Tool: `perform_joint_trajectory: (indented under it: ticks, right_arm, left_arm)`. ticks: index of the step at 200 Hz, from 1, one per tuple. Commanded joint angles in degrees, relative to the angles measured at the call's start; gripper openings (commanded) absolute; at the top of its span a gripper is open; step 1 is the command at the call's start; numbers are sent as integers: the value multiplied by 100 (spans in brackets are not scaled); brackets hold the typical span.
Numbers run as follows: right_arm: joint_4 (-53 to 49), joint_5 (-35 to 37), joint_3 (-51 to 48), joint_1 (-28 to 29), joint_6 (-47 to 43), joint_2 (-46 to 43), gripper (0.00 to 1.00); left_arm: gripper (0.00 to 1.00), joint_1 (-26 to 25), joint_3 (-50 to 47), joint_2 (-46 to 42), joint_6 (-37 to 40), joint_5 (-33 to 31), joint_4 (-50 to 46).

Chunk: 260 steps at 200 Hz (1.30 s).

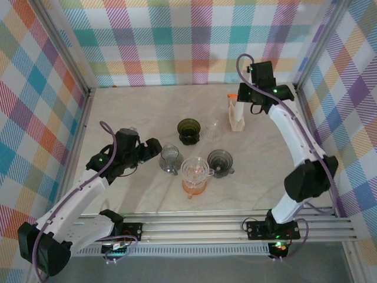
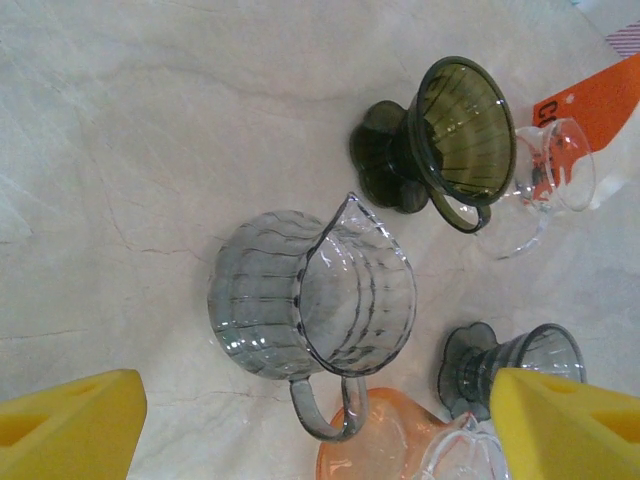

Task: Place the coffee filter in the dripper

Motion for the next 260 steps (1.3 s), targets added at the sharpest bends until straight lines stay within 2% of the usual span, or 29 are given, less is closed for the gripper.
perform_joint_trajectory:
  ticks: [1, 25, 65, 99, 125, 176, 235, 260]
  right_arm:
    - [-153, -352, -282, 277, 59, -633, 0]
    - [-515, -759, -590, 694, 107, -1307, 0]
    - [-1366, -1351, -891, 1748, 361, -2051, 0]
    - [-1988, -1667, -944, 2609, 799, -2270, 0]
    - [-2240, -1997, -932, 2985, 1071, -2183, 0]
    - [-2323, -2411, -728, 3070, 1121, -1455, 0]
    - [-2990, -1766, 12, 3060, 1175, -317, 0]
    - [-3046, -1545, 157, 3056, 1225, -41, 0]
  left_arm:
    - [90, 62, 77, -190, 187, 146, -97]
    - [90, 71, 110, -359, 278, 129, -235]
    - [90, 80, 156, -521, 353, 172, -331]
    - [90, 88, 191, -520, 371, 216, -378]
    - [90, 89, 184, -500, 359, 274, -351]
    - [90, 88, 180, -404, 322, 448, -258]
    - [91, 88, 125, -302, 388, 856, -81]
    - [97, 88, 107, -286, 440, 1159, 98]
